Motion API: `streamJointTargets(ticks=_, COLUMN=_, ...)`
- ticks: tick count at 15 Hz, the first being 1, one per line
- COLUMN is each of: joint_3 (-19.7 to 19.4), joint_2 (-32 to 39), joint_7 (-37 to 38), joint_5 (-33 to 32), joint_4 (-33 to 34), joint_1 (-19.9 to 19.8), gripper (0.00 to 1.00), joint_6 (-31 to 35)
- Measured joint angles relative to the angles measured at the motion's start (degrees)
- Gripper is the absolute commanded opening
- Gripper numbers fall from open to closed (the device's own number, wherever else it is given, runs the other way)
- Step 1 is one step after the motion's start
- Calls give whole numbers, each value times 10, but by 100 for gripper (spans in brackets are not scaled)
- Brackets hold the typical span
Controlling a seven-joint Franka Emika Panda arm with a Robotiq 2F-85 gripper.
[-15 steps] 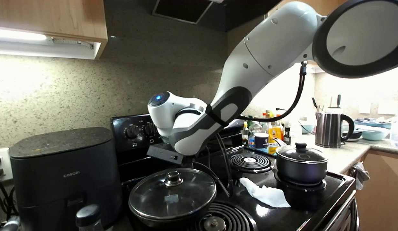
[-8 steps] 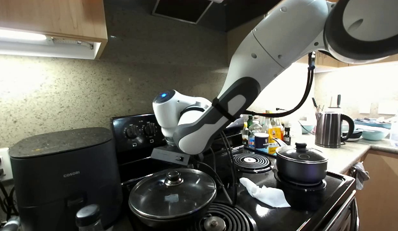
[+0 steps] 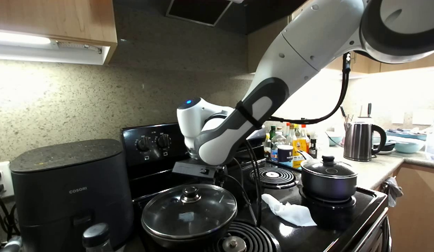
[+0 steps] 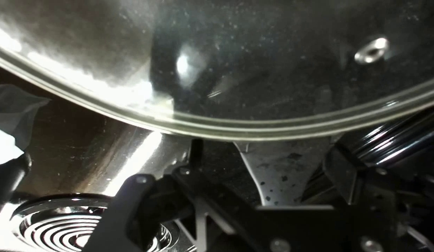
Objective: Move the pan on the left to the back left plate on the stove
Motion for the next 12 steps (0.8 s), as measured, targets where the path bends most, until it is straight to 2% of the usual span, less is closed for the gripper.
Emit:
streamJointTargets(ticks=3, joint_3=0, joint_2=0, joint_7=-12, joint_5=9, joint_4=0, joint_1=-4, gripper=35, joint_6=5)
streamJointTargets(ticks=9, joint_3=-6, joint_2=1, joint_7=-20, joint_5=12, joint_4=0, joint_1=-1, gripper=35, joint_6=13)
streamJointTargets(ticks=12, joint_3=-34, joint_2=9, joint_7=9, joint_5=-20, joint_4=0, joint_1=21, gripper=35, joint_6=39)
